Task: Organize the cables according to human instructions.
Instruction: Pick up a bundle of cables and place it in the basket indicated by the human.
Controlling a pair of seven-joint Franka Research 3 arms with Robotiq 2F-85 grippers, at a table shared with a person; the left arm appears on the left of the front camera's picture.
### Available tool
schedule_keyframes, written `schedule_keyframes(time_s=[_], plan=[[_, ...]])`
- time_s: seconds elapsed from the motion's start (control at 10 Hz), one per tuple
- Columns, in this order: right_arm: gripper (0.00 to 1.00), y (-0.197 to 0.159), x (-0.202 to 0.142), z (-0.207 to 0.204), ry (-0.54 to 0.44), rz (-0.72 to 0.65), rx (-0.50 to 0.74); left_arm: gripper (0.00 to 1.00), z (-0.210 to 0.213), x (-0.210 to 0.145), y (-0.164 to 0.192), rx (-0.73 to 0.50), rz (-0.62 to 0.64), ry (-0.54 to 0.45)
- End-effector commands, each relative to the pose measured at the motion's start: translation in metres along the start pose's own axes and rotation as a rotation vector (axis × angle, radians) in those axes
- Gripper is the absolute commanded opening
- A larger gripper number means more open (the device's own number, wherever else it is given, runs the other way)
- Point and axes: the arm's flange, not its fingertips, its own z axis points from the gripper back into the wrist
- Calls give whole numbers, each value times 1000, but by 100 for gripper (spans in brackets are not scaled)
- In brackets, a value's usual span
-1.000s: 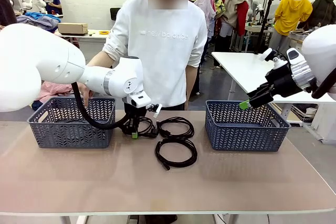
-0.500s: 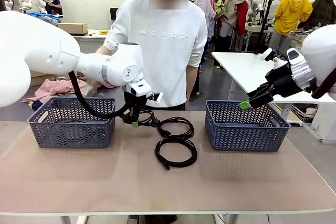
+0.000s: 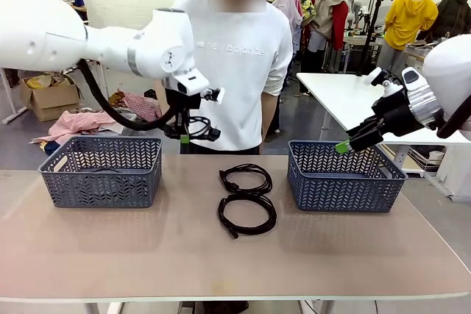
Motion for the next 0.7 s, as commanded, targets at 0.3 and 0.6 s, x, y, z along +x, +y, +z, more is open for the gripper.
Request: schedule_keyframes(time_s=[0.3,0.6], plan=[[100,-2,-1,-2,-28,16,10,0,25,-87,-70,54,232,46],[100,-2,-1,-2,-28,16,10,0,17,-130,-98,60,374,27]])
